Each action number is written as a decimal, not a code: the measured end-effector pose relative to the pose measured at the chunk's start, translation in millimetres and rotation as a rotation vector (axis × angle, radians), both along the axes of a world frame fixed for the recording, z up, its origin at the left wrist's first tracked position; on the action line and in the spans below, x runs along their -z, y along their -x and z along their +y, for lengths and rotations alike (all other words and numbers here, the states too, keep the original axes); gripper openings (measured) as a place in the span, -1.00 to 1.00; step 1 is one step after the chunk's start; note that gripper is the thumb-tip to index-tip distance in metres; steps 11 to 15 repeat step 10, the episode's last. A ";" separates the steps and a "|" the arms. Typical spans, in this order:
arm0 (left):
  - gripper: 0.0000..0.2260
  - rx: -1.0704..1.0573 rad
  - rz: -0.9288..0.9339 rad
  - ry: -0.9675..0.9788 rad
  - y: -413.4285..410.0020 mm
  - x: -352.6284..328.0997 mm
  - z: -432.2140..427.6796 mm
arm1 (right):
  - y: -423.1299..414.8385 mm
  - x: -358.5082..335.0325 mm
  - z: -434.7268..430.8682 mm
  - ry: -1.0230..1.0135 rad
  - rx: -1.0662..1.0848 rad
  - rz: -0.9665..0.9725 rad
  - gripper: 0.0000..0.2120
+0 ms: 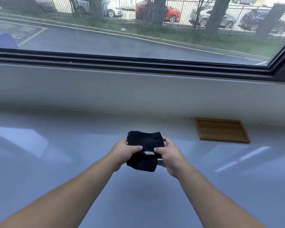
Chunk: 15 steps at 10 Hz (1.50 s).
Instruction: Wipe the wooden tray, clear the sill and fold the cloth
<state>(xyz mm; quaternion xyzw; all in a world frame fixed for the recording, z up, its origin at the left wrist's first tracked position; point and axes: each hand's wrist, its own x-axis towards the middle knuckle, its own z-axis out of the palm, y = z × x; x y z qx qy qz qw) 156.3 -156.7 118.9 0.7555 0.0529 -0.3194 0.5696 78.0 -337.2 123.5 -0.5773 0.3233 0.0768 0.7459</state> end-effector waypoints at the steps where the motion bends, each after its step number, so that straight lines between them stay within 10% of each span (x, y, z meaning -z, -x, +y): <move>1: -0.61 -0.001 0.003 -0.073 -2.9 34.8 -9.6 | -1.7 32.0 -1.9 0.021 0.031 0.048 -0.51; 4: -0.57 0.106 -0.037 -0.254 -10.8 108.9 -30.9 | -11.1 103.0 -16.8 0.139 0.044 0.175 -0.45; 7: -0.25 0.565 -0.669 -0.805 2.7 116.2 -10.3 | 12.3 109.0 -9.5 1.329 -0.525 0.030 -0.34; 9: -0.27 0.795 -0.624 -0.867 1.0 116.7 -17.5 | 9.8 121.8 -3.9 1.268 -0.917 0.094 -0.33; 15: -0.27 0.671 -0.678 -0.848 0.4 103.1 -14.6 | 3.7 105.7 -6.1 1.303 -0.788 0.040 -0.34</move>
